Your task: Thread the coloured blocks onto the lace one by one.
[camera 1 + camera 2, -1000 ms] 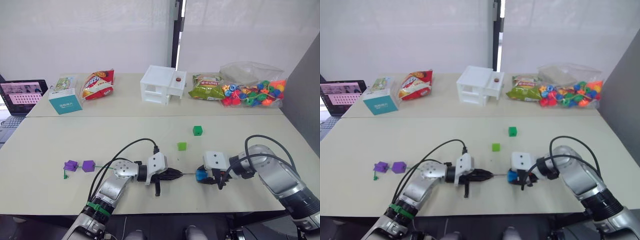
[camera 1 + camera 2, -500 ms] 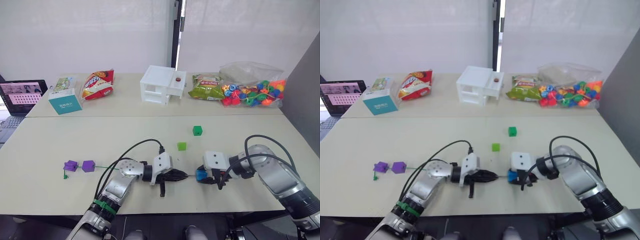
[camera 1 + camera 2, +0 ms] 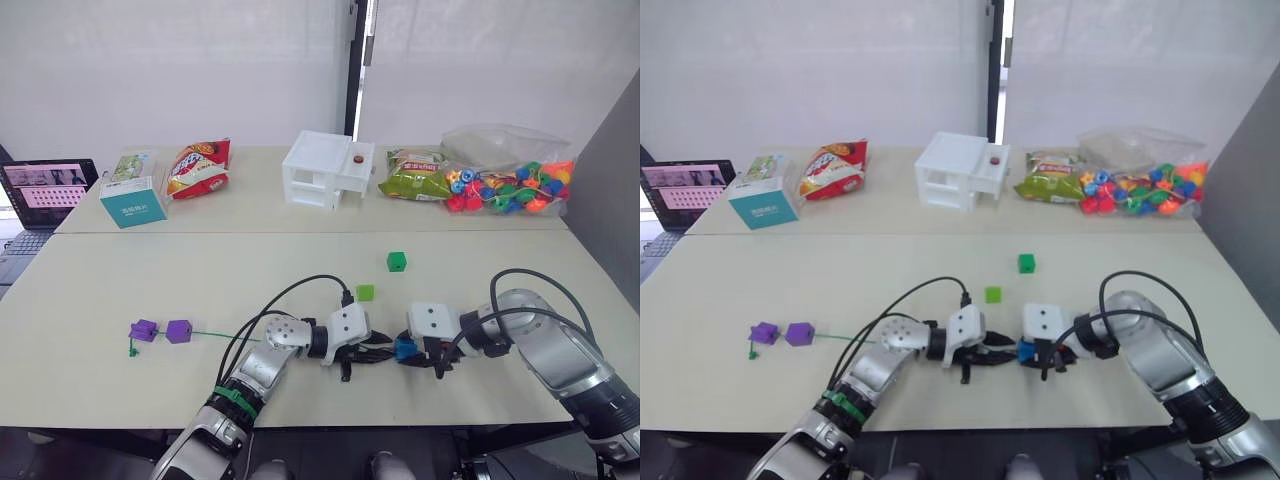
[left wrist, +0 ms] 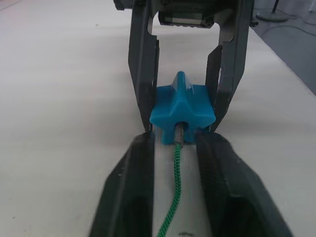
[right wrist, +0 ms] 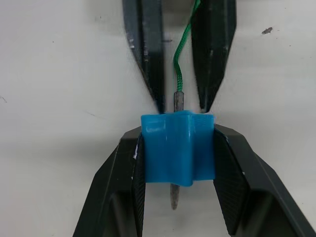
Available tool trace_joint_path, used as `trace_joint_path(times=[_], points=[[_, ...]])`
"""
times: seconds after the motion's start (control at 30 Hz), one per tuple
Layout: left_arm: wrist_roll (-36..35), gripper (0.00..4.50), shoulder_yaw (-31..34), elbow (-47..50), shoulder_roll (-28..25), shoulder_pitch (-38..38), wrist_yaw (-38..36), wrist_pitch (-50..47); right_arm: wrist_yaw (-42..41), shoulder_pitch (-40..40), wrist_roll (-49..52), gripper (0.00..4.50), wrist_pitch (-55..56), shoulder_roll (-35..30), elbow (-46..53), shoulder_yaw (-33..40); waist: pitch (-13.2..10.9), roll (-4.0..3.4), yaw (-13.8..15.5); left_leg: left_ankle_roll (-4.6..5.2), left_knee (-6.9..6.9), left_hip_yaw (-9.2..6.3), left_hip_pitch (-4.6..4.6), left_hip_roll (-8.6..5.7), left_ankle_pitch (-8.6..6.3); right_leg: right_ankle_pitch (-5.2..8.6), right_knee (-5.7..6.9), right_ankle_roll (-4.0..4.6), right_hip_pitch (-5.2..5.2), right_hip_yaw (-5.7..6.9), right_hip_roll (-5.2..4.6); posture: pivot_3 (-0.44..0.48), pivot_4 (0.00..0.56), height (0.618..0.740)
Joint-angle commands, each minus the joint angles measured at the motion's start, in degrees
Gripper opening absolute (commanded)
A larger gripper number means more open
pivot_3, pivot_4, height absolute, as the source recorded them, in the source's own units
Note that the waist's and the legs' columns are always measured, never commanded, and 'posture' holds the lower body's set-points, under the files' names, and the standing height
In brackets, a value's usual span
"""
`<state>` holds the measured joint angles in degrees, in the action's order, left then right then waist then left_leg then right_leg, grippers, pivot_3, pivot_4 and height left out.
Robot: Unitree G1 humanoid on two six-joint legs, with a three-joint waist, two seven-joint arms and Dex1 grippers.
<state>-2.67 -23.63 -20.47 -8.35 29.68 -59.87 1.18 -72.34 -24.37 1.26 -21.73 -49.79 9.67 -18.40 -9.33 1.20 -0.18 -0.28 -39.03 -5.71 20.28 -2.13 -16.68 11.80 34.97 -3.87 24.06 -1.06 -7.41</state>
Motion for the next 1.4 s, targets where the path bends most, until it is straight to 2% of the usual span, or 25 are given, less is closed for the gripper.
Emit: trace_joint_path(times=[0.03, 0.23, 0.33, 0.43, 0.6, 0.63, 0.83, 1.13, 1.27, 1.4], points=[[1.4, 2.58, -0.7, 5.0, -2.2, 0.3, -0.2, -1.0, 1.0, 0.9, -0.8, 1.35, -0.7, -0.1, 0.1, -0.1, 0.0, 0.00, 0.0, 0.00, 0.00, 0.00, 0.00, 0.00, 0.00, 0.00, 0.00, 0.00, 0.01, 0.00, 0.00, 0.000, 0.150, 0.740], [1.0, 2.62, -0.3, 9.3, -6.4, -0.9, -0.9, -4.0, 1.6, 0.5, -1.3, 1.35, 0.0, 0.3, -0.2, -0.5, 0.0, 0.00, 0.0, 0.00, 0.01, 0.00, 0.00, 0.00, 0.00, 0.00, 0.01, 0.00, 0.03, 0.00, 0.00, 0.000, 0.150, 0.740], [0.6, 2.62, -0.3, 9.8, -6.7, -1.3, -0.6, -4.6, 1.6, 0.2, -1.2, 1.35, 0.0, 0.5, -0.2, -0.7, 0.0, 0.00, 0.0, 0.00, 0.01, 0.00, 0.00, 0.01, 0.00, 0.00, 0.01, 0.00, 0.02, 0.00, 0.00, 0.000, 0.150, 0.740], [0.7, 1.79, -0.6, 9.0, -5.9, -1.3, -0.1, -4.5, 1.7, -0.2, -1.4, 1.35, 0.2, 0.8, -0.4, -0.8, 0.0, 0.00, -0.2, 0.00, 0.01, 0.00, 0.00, 0.01, 0.00, 0.00, 0.01, 0.00, 0.02, 0.00, 0.00, 0.000, 0.150, 0.740], [0.7, 0.14, -0.8, 7.3, -5.1, -1.1, -0.2, -4.7, 1.9, -0.6, -1.9, 1.35, 0.4, 1.3, -0.3, -0.7, 0.0, 0.00, -0.5, 0.00, 0.01, 0.00, -0.01, 0.01, 0.00, 0.00, 0.02, 0.00, 0.03, 0.00, 0.00, 0.000, 0.150, 0.740], [0.6, 0.00, -0.8, 7.2, -5.2, -1.0, -0.4, -4.6, 1.8, -0.6, -1.9, 1.35, 0.5, 1.3, -0.3, -0.6, 0.0, 0.00, -0.6, 0.00, 0.01, -0.01, 0.00, 0.01, 0.00, 0.00, 0.02, 0.00, 0.04, 0.00, 0.00, 0.000, 0.150, 0.740], [0.8, 0.00, -0.3, 6.3, -4.5, -0.6, 0.5, -2.2, 2.0, -0.4, -2.0, 1.35, 0.9, 1.1, -0.7, -0.2, 0.0, 0.00, -0.6, 0.00, 0.02, -0.01, -0.01, 0.01, 0.00, 0.00, 0.03, 0.00, 0.03, 0.00, 0.00, 0.000, 0.150, 0.740], [0.9, 0.00, -1.7, 0.9, 1.7, 1.5, 1.2, -0.5, 2.4, -0.1, -1.9, 1.35, 0.2, 1.1, 0.4, -0.4, 0.0, 0.00, -0.5, 0.00, 0.01, -0.01, -0.02, 0.01, 0.00, 0.00, 0.02, 0.00, 0.01, 0.00, 0.00, 0.000, 0.150, 0.740], [1.5, 0.00, -1.9, 0.0, 1.8, 1.9, 0.9, 0.0, 2.4, -0.3, -1.9, 1.35, 0.0, 1.1, 0.4, -0.5, 0.0, 0.00, -0.3, 0.00, -0.03, -0.01, -0.03, 0.00, 0.00, 0.00, 0.00, 0.00, -0.05, 0.00, 0.00, 0.000, 0.150, 0.740], [1.5, 1.21, -0.9, 0.3, 0.5, 1.3, 0.8, 0.1, 2.3, -0.3, -1.6, 1.35, -0.5, 1.3, 0.4, -0.2, 0.0, 0.01, -0.3, 0.00, -0.02, -0.01, -0.03, 0.00, 0.00, 0.00, 0.01, 0.00, -0.04, 0.00, 0.00, 0.000, 0.150, 0.740]])
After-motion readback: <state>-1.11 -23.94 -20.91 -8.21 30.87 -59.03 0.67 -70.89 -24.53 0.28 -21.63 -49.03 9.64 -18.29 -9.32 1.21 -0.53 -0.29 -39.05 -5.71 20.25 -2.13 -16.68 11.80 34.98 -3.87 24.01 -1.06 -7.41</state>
